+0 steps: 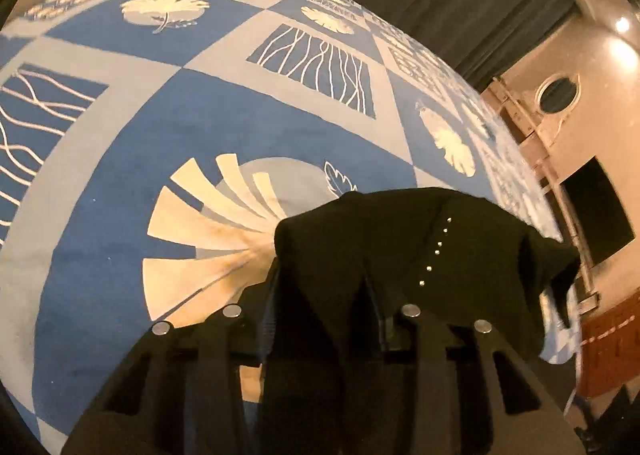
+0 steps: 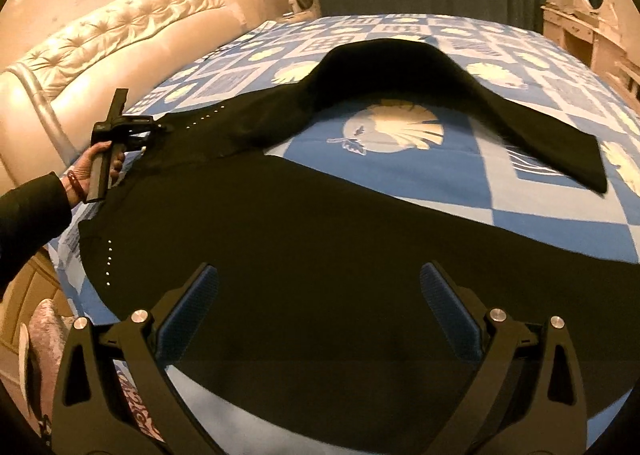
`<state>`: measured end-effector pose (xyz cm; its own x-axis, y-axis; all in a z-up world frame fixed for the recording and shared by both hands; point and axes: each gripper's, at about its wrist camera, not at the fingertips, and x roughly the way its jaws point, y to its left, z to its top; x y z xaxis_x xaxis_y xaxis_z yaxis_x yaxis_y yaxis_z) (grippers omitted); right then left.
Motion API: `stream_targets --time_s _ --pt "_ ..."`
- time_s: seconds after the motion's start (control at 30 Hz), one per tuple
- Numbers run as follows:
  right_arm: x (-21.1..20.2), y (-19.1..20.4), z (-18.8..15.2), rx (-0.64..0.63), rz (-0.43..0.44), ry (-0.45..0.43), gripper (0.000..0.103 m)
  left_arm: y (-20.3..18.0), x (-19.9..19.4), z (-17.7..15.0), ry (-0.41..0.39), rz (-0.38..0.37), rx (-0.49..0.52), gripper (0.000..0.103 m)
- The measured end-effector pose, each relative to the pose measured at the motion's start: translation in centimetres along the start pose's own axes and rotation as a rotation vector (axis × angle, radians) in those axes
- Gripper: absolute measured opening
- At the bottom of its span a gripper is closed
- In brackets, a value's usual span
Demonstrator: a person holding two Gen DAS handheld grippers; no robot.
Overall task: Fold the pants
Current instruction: 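Grasp the studded edge of the black garment with the left gripper, then grasp the black garment edge with the right gripper while the left gripper holds its edge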
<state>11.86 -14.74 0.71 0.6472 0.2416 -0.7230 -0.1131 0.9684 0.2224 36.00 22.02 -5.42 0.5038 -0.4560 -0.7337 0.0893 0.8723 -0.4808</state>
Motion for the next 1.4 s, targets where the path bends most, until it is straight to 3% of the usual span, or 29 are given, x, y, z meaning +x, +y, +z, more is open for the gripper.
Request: stream_targets --time_s 0.17,0.27,0.37,0.5,0.57,0.6,0.73,0.77,0.97,1.13,1.17,1.2,1.23,1.3,1.4 --pt "1.3 0.2 3.3 -0.060 0.109 0.027 0.101 0.6 0.2 0.4 0.019 -0.022 -0.020 0.037" --pt "2.7 -0.2 8.7 -0.120 0.225 0.044 0.101 0.7 0.3 0.4 0.023 -0.023 -0.016 0.037" --pt "4.1 -0.3 15.6 -0.194 0.274 0.019 0.101 0.6 0.3 0.4 0.021 -0.024 -0.005 0.037" --pt "9.1 -0.1 26.0 -0.382 0.172 -0.010 0.101 0.7 0.4 0.2 0.012 -0.017 0.002 0.037" --pt "13.2 -0.6 29.1 -0.430 0.088 0.059 0.101 0.7 0.4 0.2 0.014 -0.020 -0.001 0.037" --pt "16.5 -1.2 30.8 -0.452 0.040 0.136 0.101 0.6 0.4 0.2 0.017 -0.019 0.000 0.037" --pt "25.3 -3.1 32.3 -0.501 -0.097 0.349 0.101 0.8 0.5 0.4 0.026 -0.024 -0.004 0.037" --pt "26.4 -3.3 32.0 -0.516 -0.112 0.366 0.101 0.9 0.5 0.4 0.024 -0.027 0.000 0.037" --pt "31.9 -4.7 28.8 -0.548 -0.084 0.532 0.084 1.8 0.3 0.1 -0.005 -0.065 -0.019 0.038" --pt "32.4 -5.1 28.4 -0.563 -0.088 0.484 0.090 1.4 0.5 0.9 0.030 -0.050 -0.018 0.038" --pt "32.6 -5.7 28.4 -0.519 -0.072 0.500 0.086 1.3 0.6 1.0 0.035 -0.044 -0.016 0.038" --pt "32.7 -6.3 28.5 -0.457 -0.030 0.521 0.070 1.2 0.6 1.1 0.041 -0.035 -0.014 0.038" --pt "32.5 -6.4 28.5 -0.424 0.010 0.529 0.064 1.0 0.7 1.1 0.044 -0.027 -0.011 0.037" --pt "31.7 -6.1 28.6 -0.420 0.065 0.529 0.023 0.8 0.6 1.2 0.046 -0.008 0.001 0.035" --pt "29.8 -4.9 28.8 -0.462 0.047 0.478 0.011 1.1 0.4 1.1 0.029 -0.016 -0.040 0.033"
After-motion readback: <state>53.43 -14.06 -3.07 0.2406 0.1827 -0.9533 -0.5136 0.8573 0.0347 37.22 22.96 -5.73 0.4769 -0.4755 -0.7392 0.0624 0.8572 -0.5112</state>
